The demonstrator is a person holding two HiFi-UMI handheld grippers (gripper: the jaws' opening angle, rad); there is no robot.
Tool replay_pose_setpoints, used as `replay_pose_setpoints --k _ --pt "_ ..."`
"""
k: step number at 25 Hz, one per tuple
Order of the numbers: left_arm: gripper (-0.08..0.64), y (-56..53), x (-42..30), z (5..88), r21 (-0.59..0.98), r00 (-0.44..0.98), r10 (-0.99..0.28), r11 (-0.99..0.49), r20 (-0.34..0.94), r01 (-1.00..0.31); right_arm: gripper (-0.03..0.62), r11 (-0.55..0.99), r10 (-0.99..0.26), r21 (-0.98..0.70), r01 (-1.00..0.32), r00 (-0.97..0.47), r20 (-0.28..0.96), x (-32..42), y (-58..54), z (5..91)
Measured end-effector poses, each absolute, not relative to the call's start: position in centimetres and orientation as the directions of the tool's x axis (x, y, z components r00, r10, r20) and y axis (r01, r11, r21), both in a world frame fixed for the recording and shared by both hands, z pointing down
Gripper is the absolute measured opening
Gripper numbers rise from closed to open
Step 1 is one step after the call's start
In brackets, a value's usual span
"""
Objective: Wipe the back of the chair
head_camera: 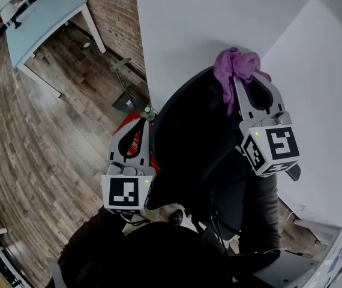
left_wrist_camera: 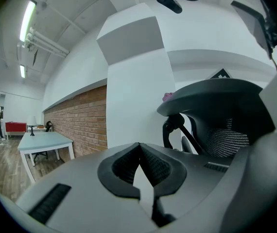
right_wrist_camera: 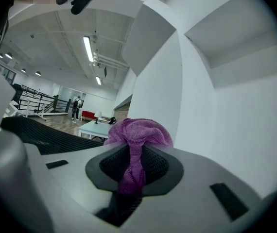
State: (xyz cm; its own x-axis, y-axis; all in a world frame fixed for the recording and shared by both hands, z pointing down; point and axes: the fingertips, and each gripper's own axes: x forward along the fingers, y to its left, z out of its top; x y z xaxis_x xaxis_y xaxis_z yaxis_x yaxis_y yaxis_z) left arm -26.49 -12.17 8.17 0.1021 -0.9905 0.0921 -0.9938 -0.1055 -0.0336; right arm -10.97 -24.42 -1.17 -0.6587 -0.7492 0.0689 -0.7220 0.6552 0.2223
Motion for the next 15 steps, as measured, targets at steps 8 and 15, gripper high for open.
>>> replay_pose_setpoints --k 8,15 --pt "0.009 -12.1 -26.3 7.9 -0.017 0.094 -0.992 -0.096 0.089 -0.995 0.063 0.621 -0.779 0.214 -0.754 -0.625 0.055 -9.4 -25.4 -1.4" --pt "0.009 -11.8 -26.6 7.9 -0.028 0.093 -0.992 -0.095 0.088 -0.995 0.063 0.594 -0.799 0.224 -0.773 -0.600 0.046 -8.6 -25.5 -1.5"
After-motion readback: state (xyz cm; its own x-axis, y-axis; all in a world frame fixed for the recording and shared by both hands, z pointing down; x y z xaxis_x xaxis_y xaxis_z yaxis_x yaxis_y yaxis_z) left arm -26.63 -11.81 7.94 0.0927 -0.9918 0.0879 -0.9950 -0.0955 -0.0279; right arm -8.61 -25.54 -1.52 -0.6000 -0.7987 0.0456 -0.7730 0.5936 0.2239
